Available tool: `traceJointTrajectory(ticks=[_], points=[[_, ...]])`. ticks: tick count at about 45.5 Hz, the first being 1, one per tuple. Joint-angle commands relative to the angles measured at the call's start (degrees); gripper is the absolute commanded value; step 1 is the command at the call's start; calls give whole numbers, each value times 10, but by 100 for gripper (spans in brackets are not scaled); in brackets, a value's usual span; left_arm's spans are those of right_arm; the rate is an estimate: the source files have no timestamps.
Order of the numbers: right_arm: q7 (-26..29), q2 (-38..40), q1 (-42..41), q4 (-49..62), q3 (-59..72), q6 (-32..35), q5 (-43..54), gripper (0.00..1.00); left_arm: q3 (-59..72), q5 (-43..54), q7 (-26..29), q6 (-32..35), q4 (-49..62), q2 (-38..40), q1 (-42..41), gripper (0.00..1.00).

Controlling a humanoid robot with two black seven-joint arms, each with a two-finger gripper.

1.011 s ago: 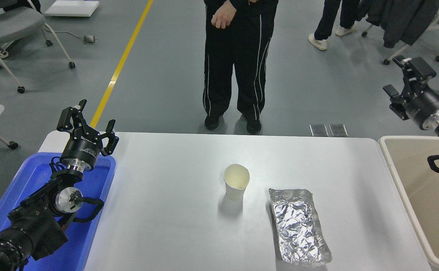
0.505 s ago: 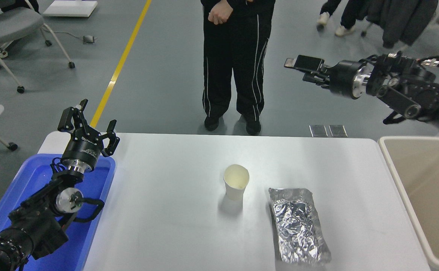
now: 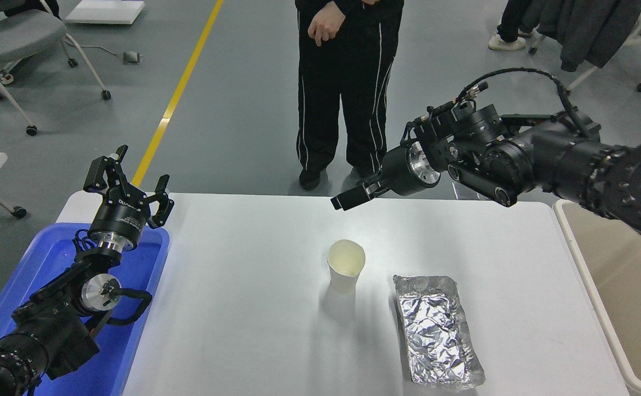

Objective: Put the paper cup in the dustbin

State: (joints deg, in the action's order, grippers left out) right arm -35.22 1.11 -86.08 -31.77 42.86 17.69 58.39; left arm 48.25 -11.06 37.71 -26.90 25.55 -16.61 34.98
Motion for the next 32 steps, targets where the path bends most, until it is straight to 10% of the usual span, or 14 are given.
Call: traceJointTrajectory(ticks=[1,32], points=[[1,-11,65,66,22,-14,20,99,0,0,0,0,-1,0,0,100],[6,-11,138,104,-68,-53,-36,99,0,0,0,0,0,0,0,100]])
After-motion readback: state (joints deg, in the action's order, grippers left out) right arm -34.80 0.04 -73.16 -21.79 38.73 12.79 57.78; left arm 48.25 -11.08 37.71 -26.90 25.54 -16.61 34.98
